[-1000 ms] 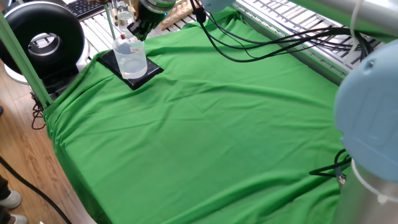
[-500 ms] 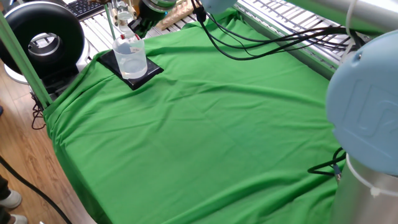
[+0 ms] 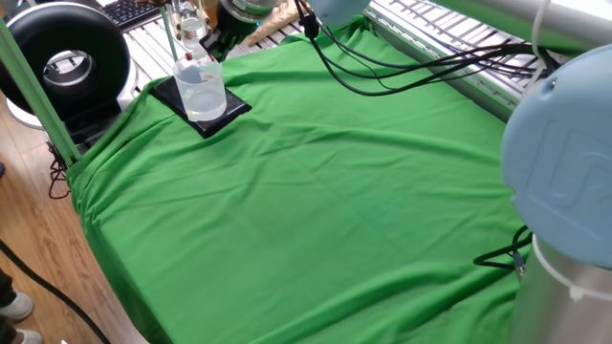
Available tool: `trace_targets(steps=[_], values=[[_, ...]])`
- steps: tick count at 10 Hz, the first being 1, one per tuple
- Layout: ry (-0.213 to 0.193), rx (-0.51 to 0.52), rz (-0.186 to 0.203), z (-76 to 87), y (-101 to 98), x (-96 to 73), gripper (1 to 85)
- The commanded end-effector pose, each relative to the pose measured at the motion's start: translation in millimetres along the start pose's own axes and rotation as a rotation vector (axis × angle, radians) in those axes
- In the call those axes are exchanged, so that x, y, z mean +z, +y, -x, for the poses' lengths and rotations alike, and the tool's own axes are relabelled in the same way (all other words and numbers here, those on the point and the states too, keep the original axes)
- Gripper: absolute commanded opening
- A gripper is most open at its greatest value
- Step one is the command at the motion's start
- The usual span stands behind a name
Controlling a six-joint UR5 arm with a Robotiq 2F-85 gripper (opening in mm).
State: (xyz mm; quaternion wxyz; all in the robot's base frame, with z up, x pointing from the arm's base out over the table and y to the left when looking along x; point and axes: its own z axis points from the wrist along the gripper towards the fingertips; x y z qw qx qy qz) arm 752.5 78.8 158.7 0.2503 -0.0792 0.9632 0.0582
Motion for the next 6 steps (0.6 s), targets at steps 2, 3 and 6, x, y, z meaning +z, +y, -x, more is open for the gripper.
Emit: trace_targets(steps=[2,3,6], values=[[0.013,-0.013,0.024,-4.8,7.8,-2.9,1.3],[0.023,-0.024,0.027,-8.4,8.3,-5.0,1.3],[0.062,-0.054,0.022,-16.1,9.0,-8.0,1.3]])
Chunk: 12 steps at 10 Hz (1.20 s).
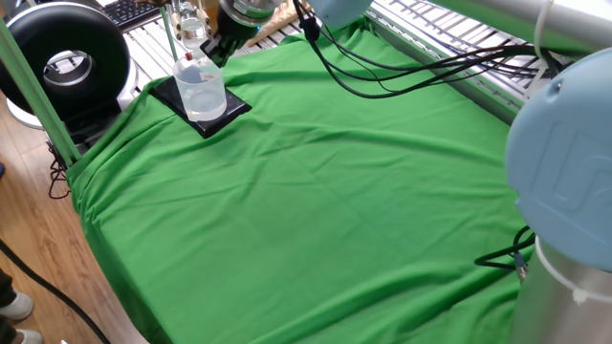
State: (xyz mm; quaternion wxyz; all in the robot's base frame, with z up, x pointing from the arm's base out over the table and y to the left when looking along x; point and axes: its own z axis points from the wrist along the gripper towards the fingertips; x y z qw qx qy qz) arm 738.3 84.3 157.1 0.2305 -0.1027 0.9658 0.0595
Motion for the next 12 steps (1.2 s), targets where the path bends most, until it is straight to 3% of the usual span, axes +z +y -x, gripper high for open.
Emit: trace_targets(steps=[1,3,5,8,10,11,12], values=[[0.037,-0.046,0.016,-7.0,5.2,-4.7,1.3],[0.020,-0.072,0.009,-3.2,3.4,-6.2,1.3],[-0.003,-0.108,0.055,2.9,18.0,-5.7,1.3],[-0.028,-0.186,0.057,8.5,17.3,-4.6,1.3],[-0.046,-0.216,0.077,14.4,18.8,-0.2,1.3],[-0.055,-0.224,0.078,19.1,14.7,4.1,1.3],[-0.063,-0.231,0.052,23.3,2.0,6.9,1.3]])
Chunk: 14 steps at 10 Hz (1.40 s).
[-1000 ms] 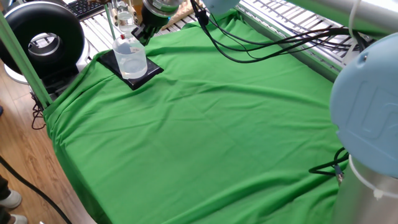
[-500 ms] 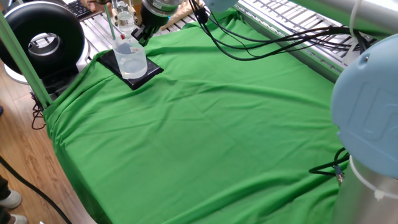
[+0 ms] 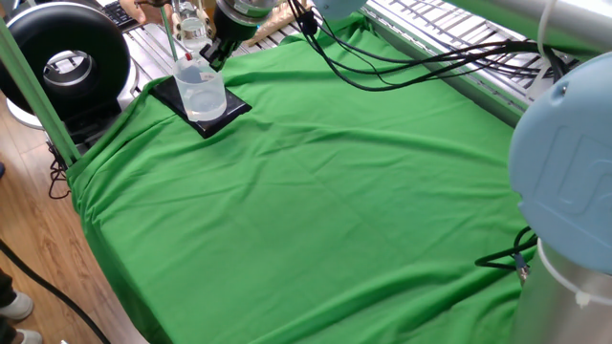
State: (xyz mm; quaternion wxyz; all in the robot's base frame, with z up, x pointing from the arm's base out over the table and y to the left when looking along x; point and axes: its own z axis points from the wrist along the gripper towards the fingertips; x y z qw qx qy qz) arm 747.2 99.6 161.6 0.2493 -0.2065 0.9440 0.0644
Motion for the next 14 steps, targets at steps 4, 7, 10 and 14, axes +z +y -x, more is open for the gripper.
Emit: trace_targets(steps=[4,7,10,14], values=[[-0.005,-0.021,-0.015,1.9,-27.1,-4.1,1.3],[-0.026,-0.004,-0.004,9.7,-24.3,-2.6,1.3],[-0.035,0.019,-0.003,17.3,-21.4,1.5,1.3],[-0.029,0.005,0.021,9.9,-16.1,9.2,1.3]])
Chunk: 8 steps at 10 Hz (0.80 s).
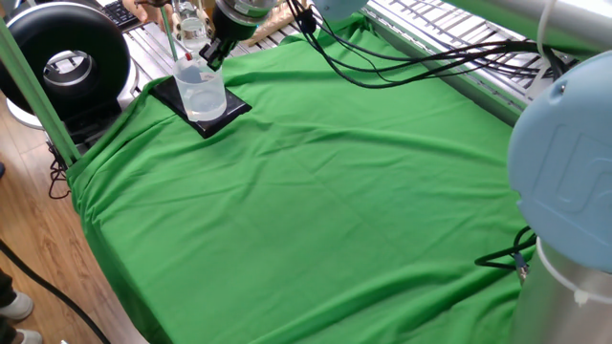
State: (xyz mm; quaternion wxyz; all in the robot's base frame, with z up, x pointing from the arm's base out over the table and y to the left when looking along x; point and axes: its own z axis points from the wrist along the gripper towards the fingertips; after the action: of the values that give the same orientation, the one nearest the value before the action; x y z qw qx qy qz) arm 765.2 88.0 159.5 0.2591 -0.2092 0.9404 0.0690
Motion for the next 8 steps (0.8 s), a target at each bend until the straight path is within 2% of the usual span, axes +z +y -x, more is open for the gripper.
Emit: trace_targets(steps=[1,4,8], values=[[-0.003,0.013,0.006,0.4,0.5,2.5,1.3],[-0.001,0.010,0.019,-4.4,1.0,-0.4,1.3],[-0.009,0.024,0.005,3.4,-0.2,8.1,1.3]])
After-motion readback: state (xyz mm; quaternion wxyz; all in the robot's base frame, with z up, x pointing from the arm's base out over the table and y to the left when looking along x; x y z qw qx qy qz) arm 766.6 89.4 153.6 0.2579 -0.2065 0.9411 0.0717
